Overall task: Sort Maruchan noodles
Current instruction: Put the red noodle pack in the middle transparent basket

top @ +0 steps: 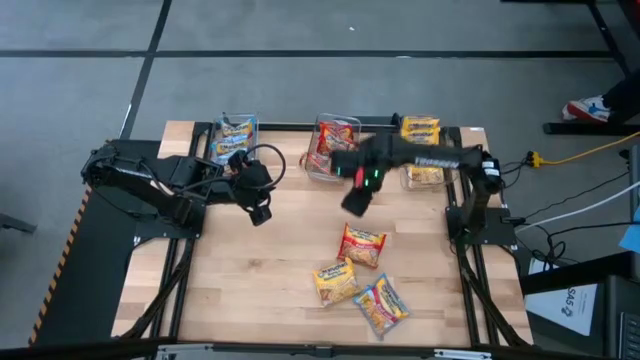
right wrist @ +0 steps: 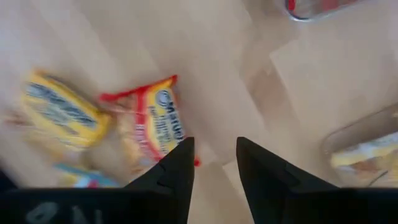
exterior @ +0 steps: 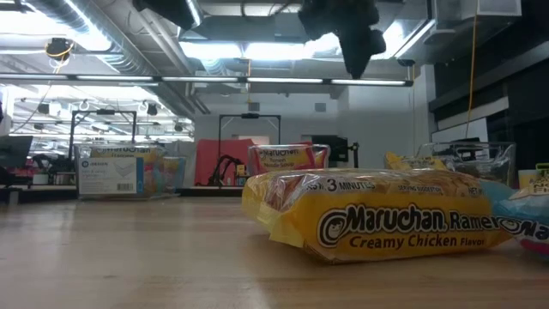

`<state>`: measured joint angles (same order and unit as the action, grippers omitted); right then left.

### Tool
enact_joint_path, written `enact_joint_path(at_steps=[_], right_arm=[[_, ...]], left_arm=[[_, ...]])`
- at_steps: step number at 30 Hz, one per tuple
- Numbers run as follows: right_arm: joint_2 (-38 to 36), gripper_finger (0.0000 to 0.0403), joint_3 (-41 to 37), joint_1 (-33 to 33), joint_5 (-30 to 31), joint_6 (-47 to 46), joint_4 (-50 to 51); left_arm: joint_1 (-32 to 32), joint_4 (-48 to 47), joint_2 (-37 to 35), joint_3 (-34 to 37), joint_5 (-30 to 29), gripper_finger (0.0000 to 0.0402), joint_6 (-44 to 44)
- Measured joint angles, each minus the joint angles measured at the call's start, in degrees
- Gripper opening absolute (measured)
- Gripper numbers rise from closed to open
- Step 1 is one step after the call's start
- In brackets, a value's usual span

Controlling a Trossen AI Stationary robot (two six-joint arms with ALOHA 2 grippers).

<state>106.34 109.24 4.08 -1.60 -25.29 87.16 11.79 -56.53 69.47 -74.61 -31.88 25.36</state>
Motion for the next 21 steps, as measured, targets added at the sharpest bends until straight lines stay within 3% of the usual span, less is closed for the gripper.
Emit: enact_joint_path(at_steps=[3,7,15,21], right_arm=[[0.0,0.0124,-5.7,-4.9,4.2,-1.4,-3.5],[0.0,0.0124,-15.7,-7.0,3.7,-6.8,-10.1],[0.1,0.0125,-29.6,-7.2,-9.9,-10.9,-28.2],[0.0,0.0125,-34.3,-7.1,-9.5,-12.0,-33.4]], left_arm=[[0.5,0.0,0.0,0.0,0.0,0.0083,0.0],[1.6,0.0,0.0,0.0,0.0,0.0083,1.5],[3.4,-0.7,0.0,0.0,0.0,0.0083,1.6],[3.8,-0.9,0.0,0.0,0.0,0.0083,2.7]])
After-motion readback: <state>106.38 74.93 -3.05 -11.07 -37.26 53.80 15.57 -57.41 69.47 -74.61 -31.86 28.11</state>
